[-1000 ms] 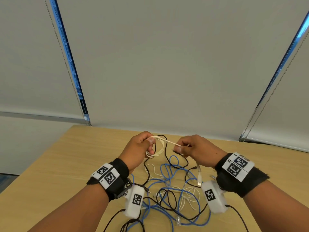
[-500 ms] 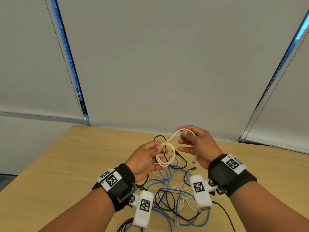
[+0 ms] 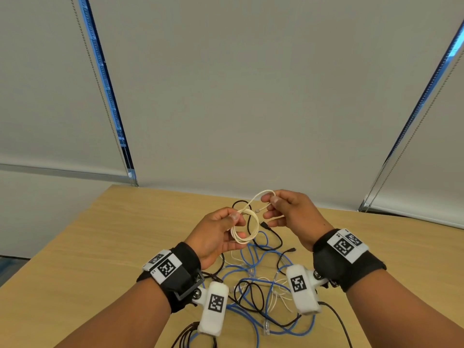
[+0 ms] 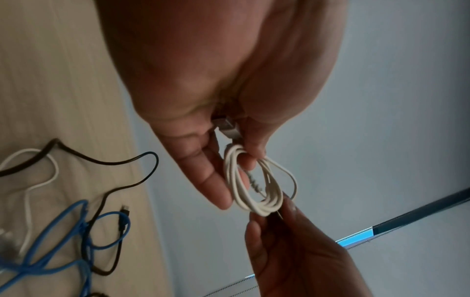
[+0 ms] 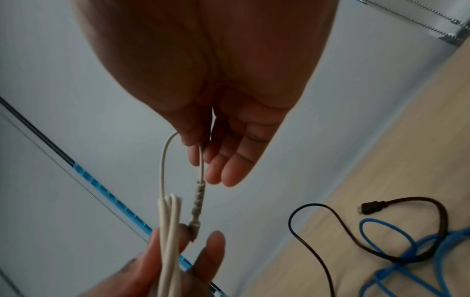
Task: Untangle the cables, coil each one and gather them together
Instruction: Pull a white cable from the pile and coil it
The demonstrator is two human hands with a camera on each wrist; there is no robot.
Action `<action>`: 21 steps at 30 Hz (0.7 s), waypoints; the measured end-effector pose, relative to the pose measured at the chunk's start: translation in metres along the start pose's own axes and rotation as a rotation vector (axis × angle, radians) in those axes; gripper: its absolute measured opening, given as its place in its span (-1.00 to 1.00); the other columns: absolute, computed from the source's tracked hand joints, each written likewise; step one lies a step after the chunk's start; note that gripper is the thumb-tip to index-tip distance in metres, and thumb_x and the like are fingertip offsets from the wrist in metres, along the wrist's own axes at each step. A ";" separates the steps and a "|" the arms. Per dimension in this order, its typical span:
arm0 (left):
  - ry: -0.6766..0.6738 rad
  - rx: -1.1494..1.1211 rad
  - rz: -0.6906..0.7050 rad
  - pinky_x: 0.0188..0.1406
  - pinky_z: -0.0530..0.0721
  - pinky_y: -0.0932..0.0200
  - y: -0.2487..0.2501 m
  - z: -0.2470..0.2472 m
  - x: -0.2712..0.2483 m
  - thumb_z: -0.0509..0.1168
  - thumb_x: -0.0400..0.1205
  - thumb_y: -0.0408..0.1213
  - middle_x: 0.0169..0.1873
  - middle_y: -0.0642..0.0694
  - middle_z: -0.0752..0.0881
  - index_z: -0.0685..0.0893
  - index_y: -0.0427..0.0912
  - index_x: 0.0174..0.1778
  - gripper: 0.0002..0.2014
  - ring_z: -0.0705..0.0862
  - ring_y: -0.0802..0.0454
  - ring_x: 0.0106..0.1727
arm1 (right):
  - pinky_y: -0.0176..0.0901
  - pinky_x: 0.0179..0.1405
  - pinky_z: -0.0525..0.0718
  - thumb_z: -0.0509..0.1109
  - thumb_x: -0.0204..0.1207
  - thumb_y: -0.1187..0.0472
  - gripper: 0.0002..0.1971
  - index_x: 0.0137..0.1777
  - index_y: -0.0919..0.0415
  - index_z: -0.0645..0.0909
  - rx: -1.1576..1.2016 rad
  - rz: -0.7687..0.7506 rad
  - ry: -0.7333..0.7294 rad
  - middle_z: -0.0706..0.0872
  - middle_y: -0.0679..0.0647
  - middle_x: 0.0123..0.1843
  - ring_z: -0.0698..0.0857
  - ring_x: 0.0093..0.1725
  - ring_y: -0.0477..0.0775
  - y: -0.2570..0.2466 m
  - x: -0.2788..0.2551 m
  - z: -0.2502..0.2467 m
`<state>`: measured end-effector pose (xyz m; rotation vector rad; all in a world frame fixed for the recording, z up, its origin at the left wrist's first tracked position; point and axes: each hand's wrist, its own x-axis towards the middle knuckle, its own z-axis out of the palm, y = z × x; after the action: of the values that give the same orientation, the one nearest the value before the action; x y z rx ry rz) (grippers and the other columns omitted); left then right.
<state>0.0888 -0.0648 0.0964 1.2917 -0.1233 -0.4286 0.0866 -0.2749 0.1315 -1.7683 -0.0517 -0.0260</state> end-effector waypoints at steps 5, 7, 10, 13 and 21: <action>-0.018 -0.094 0.073 -0.25 0.83 0.03 0.002 0.004 -0.002 0.24 0.79 -0.30 0.13 -0.13 0.82 0.73 -0.19 -0.07 -0.82 0.84 -0.08 -0.17 | -0.15 -0.28 0.79 0.21 0.76 0.30 -0.78 0.11 0.13 0.70 0.007 -0.049 0.086 0.61 0.09 -0.28 0.68 -0.37 -0.08 -0.002 0.001 -0.001; -0.028 -0.116 0.107 -0.26 0.83 0.03 0.005 0.003 -0.004 0.24 0.78 -0.32 0.17 -0.15 0.82 0.74 -0.15 -0.12 -0.78 0.84 -0.10 -0.16 | -0.18 -0.31 0.78 0.22 0.76 0.30 -0.80 0.12 0.10 0.67 -0.011 -0.067 0.110 0.59 0.07 -0.31 0.65 -0.41 -0.10 -0.002 0.000 -0.001; -0.073 -0.117 0.096 -0.26 0.83 0.05 0.005 0.005 -0.006 0.24 0.78 -0.30 0.02 -0.19 0.82 0.72 -0.17 -0.10 -0.81 0.83 -0.07 -0.18 | -0.10 -0.28 0.80 0.23 0.75 0.33 -0.82 0.11 0.14 0.67 0.039 -0.056 0.124 0.60 0.09 -0.32 0.66 -0.38 -0.04 -0.001 -0.001 0.001; -0.159 -0.176 0.073 -0.29 0.85 0.05 0.001 0.011 -0.009 0.31 0.69 -0.23 -0.05 -0.15 0.77 0.66 -0.22 -0.04 -0.88 0.80 -0.03 -0.22 | -0.06 -0.30 0.78 0.23 0.75 0.35 -0.86 0.11 0.24 0.63 0.216 0.003 0.138 0.58 0.11 -0.33 0.61 -0.39 0.00 0.000 -0.002 0.006; -0.219 -0.214 0.076 -0.38 0.83 0.11 0.002 0.014 -0.010 0.30 0.69 -0.20 -0.09 -0.20 0.77 0.70 -0.19 -0.03 -0.86 0.77 -0.01 -0.28 | -0.03 -0.35 0.76 0.26 0.75 0.31 -0.89 0.09 0.20 0.62 0.416 0.166 0.016 0.69 0.14 -0.27 0.68 -0.39 0.08 0.005 -0.009 0.014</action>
<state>0.0758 -0.0729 0.1035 1.0241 -0.3016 -0.5031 0.0782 -0.2627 0.1236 -1.3515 0.0958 0.0855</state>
